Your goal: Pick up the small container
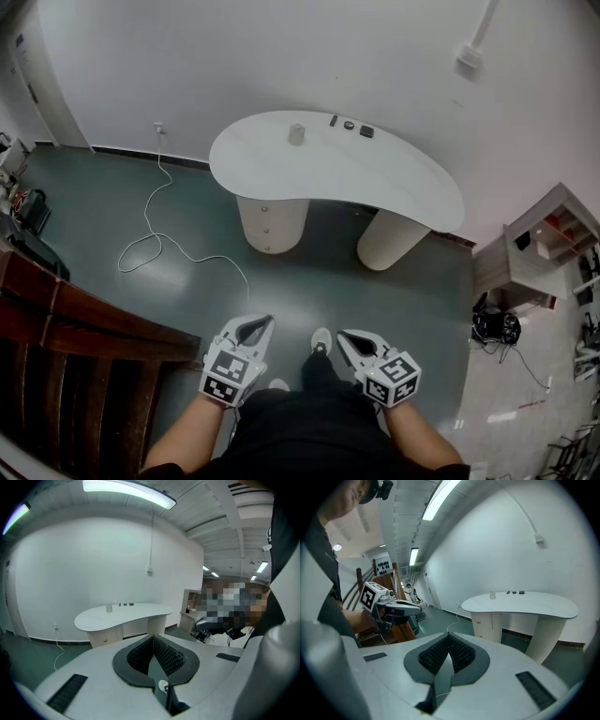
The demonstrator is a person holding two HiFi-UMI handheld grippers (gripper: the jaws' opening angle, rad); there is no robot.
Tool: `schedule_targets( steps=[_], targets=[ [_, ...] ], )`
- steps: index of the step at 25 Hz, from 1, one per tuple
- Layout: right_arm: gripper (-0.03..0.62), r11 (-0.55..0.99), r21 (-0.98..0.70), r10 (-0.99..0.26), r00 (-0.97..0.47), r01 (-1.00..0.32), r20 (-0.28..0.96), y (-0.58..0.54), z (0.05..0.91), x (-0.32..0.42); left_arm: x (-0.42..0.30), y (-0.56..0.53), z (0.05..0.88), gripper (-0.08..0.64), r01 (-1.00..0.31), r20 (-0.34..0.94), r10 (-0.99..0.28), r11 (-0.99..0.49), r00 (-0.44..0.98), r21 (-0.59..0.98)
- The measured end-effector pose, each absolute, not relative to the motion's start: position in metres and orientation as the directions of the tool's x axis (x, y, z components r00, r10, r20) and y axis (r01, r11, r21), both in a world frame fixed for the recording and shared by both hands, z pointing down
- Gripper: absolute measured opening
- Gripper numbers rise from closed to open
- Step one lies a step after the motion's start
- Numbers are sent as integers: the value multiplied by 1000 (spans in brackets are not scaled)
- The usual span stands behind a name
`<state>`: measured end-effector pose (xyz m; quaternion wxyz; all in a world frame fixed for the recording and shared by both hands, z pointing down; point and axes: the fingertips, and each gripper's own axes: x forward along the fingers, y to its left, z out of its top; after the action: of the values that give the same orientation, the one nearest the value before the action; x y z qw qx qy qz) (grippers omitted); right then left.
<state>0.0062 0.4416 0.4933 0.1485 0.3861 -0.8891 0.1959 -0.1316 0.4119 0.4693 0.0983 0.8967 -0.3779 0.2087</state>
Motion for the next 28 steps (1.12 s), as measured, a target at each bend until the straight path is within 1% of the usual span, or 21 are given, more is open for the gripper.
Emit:
schedule_targets(
  steps=[8,16,28],
  targets=[
    [-5,604,-246,-648,-647,-758,402,368,497,26,-121,355,472,17,-734,466,-646,-679,604,11],
    [-5,653,-215,-637,-680,-726,363,268,474,50,-103,260,447,17,-779,432,-709,-627,558,-22],
    [-5,696,-246,-590,-732,-675,341,177,476,90,-54,175,447,17,-810,456,-730,-586,510,-33]
  ],
)
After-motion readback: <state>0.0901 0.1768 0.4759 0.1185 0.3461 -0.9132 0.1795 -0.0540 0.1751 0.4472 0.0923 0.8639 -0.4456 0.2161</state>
